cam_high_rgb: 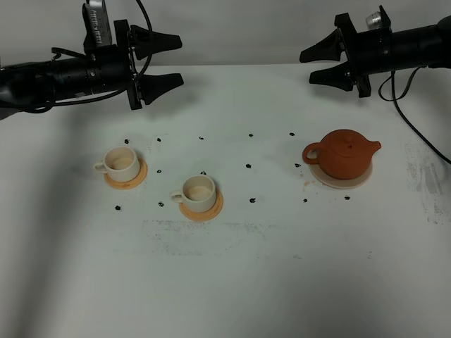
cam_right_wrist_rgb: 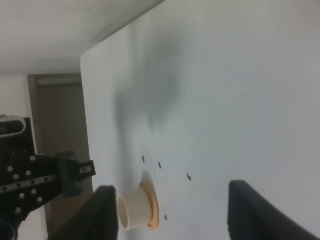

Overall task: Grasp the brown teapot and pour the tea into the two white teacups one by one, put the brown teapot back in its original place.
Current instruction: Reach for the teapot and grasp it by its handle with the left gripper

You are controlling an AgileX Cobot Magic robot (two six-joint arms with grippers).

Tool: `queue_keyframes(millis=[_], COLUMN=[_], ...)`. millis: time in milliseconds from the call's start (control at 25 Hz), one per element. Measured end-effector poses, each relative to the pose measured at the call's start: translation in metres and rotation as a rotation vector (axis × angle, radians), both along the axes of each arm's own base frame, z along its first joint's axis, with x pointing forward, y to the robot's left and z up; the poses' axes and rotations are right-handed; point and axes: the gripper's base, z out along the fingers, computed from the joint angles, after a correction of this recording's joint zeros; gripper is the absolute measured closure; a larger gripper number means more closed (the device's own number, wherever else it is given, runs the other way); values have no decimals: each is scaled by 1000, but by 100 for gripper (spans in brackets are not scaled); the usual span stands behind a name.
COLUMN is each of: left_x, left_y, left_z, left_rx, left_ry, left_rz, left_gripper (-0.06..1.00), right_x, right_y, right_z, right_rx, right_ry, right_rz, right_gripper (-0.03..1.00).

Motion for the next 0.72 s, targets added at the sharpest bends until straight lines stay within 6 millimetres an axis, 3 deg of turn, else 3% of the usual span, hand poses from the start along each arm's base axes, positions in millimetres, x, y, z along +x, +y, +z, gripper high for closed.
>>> queue_keyframes(millis=[480,720], left_x=[0,0], left_y=[0,0], left_z=[0,3], left_rx=[12,188], left_ry=[-27,-168], left_rz=[-5,-113], left_gripper=[22,24], right_x=[0,5], right_y=[0,-3], right_z=[0,15], right_rx=[-9,-133], right_ry=[-20,-159], right_rz=[10,72], right_gripper=[46,46])
